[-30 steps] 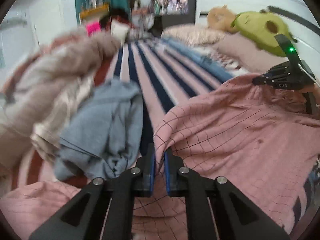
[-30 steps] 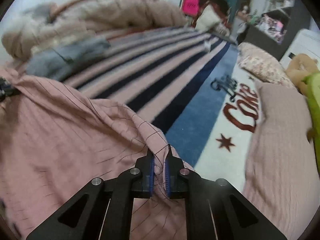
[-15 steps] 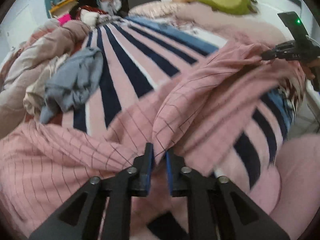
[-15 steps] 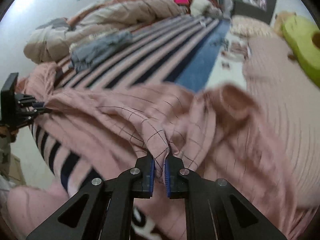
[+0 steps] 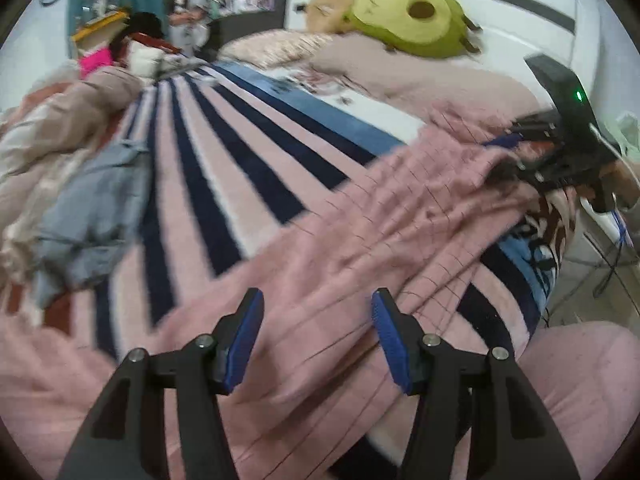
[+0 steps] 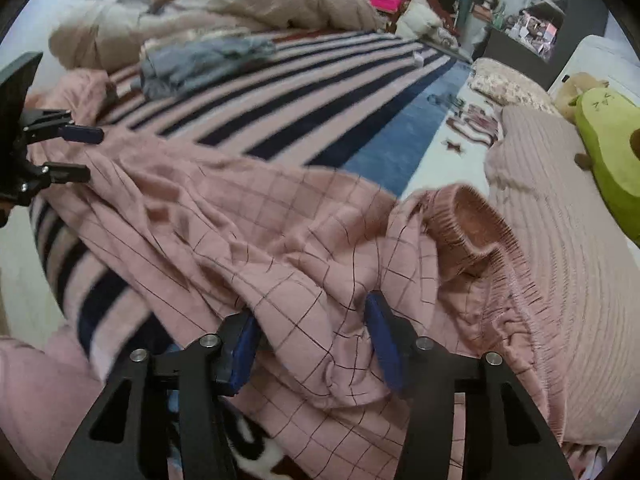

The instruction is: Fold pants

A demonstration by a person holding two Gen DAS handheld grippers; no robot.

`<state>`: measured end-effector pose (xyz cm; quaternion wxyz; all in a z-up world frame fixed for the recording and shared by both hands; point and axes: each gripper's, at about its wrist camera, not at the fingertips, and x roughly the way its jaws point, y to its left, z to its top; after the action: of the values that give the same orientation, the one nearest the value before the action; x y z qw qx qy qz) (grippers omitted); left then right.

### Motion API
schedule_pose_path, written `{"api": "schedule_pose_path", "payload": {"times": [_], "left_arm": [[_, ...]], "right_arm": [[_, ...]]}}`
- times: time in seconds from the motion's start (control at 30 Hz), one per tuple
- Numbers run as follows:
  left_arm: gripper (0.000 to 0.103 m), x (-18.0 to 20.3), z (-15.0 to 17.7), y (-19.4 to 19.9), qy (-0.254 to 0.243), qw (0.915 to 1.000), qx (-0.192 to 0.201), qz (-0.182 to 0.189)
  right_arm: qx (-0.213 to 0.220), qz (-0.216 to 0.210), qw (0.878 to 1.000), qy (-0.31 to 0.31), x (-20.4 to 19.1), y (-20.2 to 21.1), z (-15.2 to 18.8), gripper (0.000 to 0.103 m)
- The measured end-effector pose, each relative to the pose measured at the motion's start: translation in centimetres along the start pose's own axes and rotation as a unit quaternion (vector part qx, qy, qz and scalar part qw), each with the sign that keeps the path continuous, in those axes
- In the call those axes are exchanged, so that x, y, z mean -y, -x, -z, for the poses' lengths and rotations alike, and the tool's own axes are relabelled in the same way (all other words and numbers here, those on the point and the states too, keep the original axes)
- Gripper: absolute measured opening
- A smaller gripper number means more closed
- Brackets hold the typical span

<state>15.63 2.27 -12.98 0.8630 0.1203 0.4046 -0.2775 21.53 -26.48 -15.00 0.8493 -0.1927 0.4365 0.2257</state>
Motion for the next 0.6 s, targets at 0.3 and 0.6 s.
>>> {"api": "schedule_pose_path", "payload": {"times": [0.3, 0.6], "left_arm": [[0.005, 2.2, 2.5, 0.8, -0.015, 0.9996, -0.023, -0.009], [0.041, 1.0, 3.9, 2.8, 0.031, 0.9995, -0.007, 0.001]], "right_arm": [[0.003, -0.035, 0.998, -0.054, 0.2, 3.4, 3.5, 0.004], [0.056, -0.043, 0.990, -0.123, 2.6, 6.8, 2.9, 0.058]]}}
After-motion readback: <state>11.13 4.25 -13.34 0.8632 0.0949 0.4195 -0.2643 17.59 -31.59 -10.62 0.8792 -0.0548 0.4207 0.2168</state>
